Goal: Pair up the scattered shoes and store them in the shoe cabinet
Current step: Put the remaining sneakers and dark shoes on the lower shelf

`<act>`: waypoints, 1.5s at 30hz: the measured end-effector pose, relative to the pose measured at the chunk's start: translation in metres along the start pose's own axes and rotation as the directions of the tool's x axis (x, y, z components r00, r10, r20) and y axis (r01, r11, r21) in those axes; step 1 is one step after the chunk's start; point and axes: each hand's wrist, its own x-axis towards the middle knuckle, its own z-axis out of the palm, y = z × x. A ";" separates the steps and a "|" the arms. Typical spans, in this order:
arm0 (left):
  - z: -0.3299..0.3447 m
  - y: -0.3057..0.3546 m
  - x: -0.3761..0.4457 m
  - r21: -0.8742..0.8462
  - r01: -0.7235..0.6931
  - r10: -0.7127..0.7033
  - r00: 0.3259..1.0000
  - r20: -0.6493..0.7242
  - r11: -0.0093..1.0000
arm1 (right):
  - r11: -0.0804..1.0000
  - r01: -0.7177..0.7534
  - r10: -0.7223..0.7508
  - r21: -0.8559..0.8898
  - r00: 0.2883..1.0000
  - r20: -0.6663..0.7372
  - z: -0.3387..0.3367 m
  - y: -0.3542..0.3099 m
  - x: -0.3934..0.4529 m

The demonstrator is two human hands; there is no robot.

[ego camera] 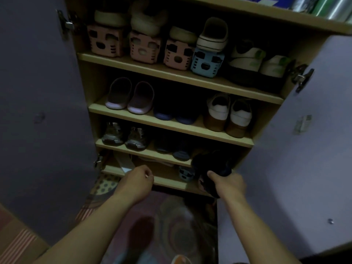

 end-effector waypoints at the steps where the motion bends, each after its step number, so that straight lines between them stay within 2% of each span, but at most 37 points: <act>1: 0.000 -0.003 0.002 0.010 0.008 -0.008 1.000 0.010 1.000 | 1.000 -0.001 0.001 -0.005 0.998 -0.061 0.005 0.002 0.007; 3: 0.001 -0.010 0.003 0.043 0.010 -0.011 0.999 0.030 0.999 | 1.000 0.030 -0.030 -0.001 0.992 -0.126 0.016 -0.001 0.019; 8: 0.007 -0.030 0.008 0.074 0.006 -0.008 1.000 0.024 0.997 | 0.991 0.106 -0.120 -0.080 0.974 -0.190 0.063 -0.019 0.060; 13: 0.000 -0.049 0.015 0.090 0.046 -0.045 0.999 -0.012 0.995 | 0.993 0.052 -0.072 -0.108 0.980 -0.188 0.107 -0.025 0.100; 18: -0.004 -0.060 0.020 0.118 0.066 -0.066 0.998 0.001 0.991 | 0.988 0.007 -0.015 -0.153 0.999 -0.050 0.120 -0.028 0.133; 22: 0.003 -0.060 0.021 0.178 0.080 -0.090 0.995 0.049 0.981 | 0.973 0.017 -0.020 -0.230 1.000 -0.011 0.122 -0.022 0.141; 27: 0.011 -0.055 0.017 0.249 0.057 -0.089 0.989 0.120 0.967 | 0.979 0.012 -0.003 -0.202 0.999 0.046 0.117 -0.027 0.144; 32: 0.008 -0.052 0.016 0.240 0.080 -0.114 0.985 0.130 0.967 | 0.983 0.003 -0.002 -0.185 1.000 0.004 0.118 -0.009 0.097; 34: 0.005 -0.046 0.013 0.239 0.092 -0.127 0.983 0.133 0.967 | 0.959 0.036 -0.018 -0.282 0.998 0.066 0.120 -0.007 0.066; 35: 0.004 -0.043 0.011 0.238 0.099 -0.134 0.982 0.136 0.966 | 0.935 0.083 -0.029 -0.344 0.987 0.160 0.120 -0.011 0.049; 37: -0.006 -0.036 -0.004 0.236 0.111 -0.147 0.979 0.140 0.965 | 0.878 0.236 -0.025 -0.416 0.892 0.452 0.125 -0.030 0.004; 39: -0.016 -0.032 -0.021 0.221 0.122 -0.154 0.979 0.136 0.968 | 0.830 0.381 0.042 -0.408 0.687 0.726 0.130 -0.058 -0.045; 41: -0.031 -0.038 -0.044 0.218 0.134 -0.163 0.979 0.126 0.967 | 0.754 0.524 0.068 -0.396 0.538 0.840 0.139 -0.087 -0.092; 42: -0.037 -0.042 -0.056 0.234 0.127 -0.158 0.980 0.118 0.964 | 0.696 0.611 0.025 -0.377 0.504 0.863 0.143 -0.098 -0.109; 45: -0.062 -0.068 -0.101 0.331 0.180 -0.230 0.966 0.120 0.926 | 0.418 0.836 -0.190 -0.356 0.464 0.865 0.148 -0.120 -0.164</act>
